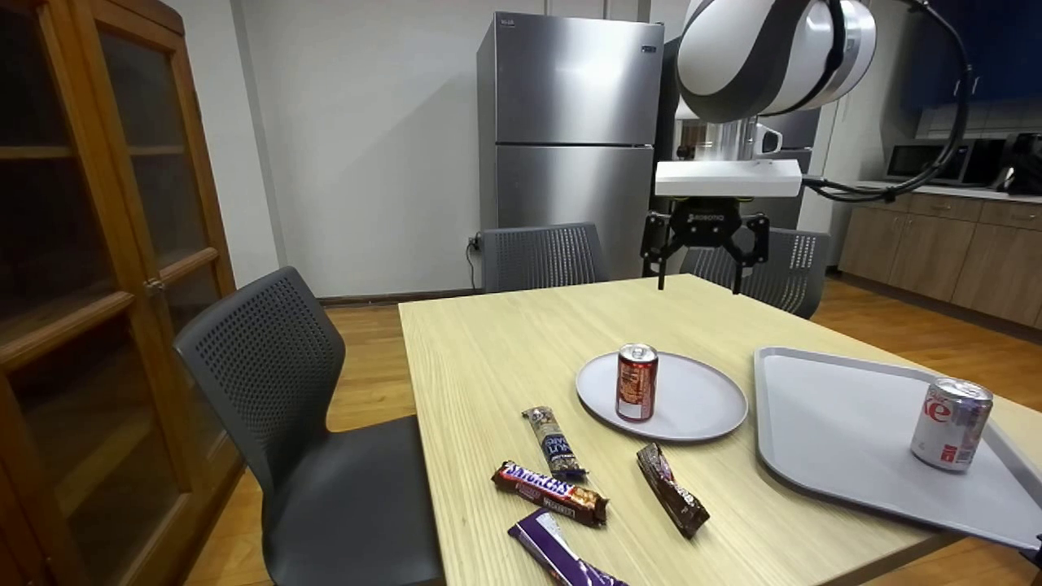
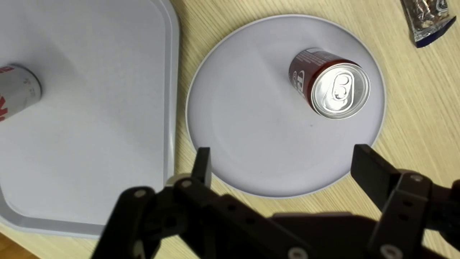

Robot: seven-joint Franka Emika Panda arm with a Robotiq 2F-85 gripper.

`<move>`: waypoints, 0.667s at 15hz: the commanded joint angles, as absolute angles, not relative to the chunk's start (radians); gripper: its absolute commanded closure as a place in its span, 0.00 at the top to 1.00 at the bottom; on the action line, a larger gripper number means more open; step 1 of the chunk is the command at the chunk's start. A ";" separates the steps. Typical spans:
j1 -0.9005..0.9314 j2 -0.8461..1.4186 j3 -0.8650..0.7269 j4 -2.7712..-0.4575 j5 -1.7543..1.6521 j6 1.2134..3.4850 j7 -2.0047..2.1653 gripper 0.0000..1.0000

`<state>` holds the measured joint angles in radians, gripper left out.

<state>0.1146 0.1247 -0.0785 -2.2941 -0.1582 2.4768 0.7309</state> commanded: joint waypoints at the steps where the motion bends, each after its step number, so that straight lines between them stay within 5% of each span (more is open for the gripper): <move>1: 0.096 0.124 -0.060 -2.293 -0.161 2.475 0.732 1.00; 10: 0.062 0.021 -0.073 -2.377 -0.145 2.482 0.700 1.00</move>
<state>0.0989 0.1027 -0.0786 -2.3142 -0.1571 2.4781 0.7309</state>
